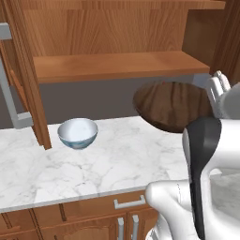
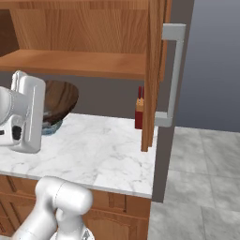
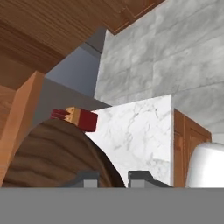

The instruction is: Open the cabinet. Pick the bowls from the counter and place them in the cabinet. Then close the cabinet.

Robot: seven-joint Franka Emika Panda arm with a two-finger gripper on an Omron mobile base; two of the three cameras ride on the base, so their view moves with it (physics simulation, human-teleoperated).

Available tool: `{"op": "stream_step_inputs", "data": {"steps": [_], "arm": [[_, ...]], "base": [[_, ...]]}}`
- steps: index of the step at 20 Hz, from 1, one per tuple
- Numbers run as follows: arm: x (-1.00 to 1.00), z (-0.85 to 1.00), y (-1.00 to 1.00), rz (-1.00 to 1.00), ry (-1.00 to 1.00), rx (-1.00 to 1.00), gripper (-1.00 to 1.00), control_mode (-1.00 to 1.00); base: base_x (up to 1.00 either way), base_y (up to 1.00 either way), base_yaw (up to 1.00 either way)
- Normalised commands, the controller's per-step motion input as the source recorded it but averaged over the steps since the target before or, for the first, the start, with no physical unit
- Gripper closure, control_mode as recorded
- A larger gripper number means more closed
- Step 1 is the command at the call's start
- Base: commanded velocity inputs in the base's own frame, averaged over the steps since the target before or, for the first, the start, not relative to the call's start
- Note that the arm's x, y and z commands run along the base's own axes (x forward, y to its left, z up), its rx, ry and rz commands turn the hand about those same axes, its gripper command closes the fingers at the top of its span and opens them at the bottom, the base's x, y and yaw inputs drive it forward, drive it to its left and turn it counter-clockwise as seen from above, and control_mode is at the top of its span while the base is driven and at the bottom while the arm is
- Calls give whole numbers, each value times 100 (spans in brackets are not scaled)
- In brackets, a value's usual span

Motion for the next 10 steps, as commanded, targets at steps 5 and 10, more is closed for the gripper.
{"op": "stream_step_inputs", "data": {"steps": [5, 10], "arm": [[-41, 68, 0, 0, -9, 0, 100, -100], [-10, 59, 2, 0, -5, 0, 100, -100]], "base": [[0, 0, 0], [0, 0, 0]]}}
